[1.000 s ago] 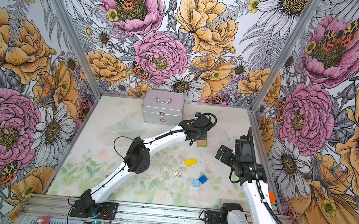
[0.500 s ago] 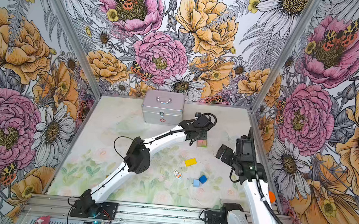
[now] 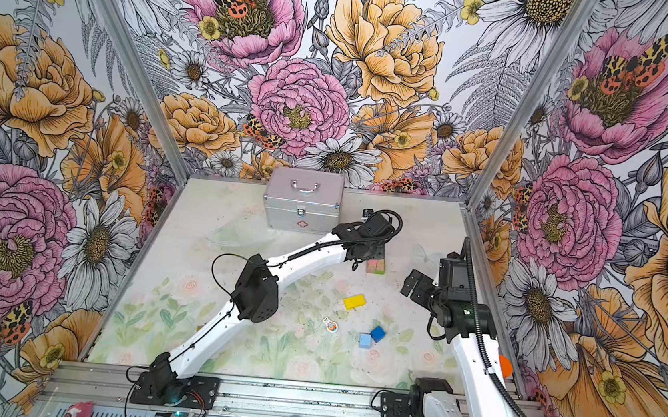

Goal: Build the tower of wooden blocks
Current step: 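Lower the pink block upright against the wood blocks with the left gripper, then open the left gripper to release the standing pink block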

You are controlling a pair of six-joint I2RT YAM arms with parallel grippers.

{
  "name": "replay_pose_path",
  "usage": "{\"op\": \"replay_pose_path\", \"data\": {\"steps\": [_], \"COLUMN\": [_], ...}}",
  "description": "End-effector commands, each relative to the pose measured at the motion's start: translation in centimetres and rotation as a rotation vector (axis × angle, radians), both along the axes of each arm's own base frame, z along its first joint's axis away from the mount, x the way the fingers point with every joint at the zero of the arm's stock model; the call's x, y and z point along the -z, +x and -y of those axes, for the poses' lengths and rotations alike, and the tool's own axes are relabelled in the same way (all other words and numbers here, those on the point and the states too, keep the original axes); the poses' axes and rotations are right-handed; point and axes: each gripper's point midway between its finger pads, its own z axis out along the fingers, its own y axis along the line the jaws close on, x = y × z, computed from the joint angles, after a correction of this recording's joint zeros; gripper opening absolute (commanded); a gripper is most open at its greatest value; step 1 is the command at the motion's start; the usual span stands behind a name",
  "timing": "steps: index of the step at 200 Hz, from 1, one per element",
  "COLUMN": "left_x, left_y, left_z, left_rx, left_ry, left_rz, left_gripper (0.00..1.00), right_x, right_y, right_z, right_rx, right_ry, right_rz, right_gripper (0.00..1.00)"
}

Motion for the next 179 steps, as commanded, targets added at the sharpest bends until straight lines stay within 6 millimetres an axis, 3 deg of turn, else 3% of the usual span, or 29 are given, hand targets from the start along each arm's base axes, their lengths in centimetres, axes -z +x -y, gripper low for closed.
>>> {"op": "replay_pose_path", "data": {"steps": [1,70,179], "left_x": [-1.2,0.1,0.3], "left_y": [0.7,0.8,0.7], "left_z": [-0.8,-0.8,0.0], "left_rx": [-0.005,0.004,0.017], "left_ry": [0.009,0.008,-0.013], "left_rz": [0.024,-0.003,-0.012], "left_gripper": [0.41,0.41,0.41], "right_x": [-0.1,0.1,0.1], "right_y": [0.3,0.3,0.4], "right_z": [-0.1,-0.1,0.0], "right_rx": [-0.015,-0.016,-0.013], "right_ry": [0.002,0.005,0.007], "right_rz": [0.015,0.009,0.009], "right_gripper": [1.0,1.0,1.0]}}
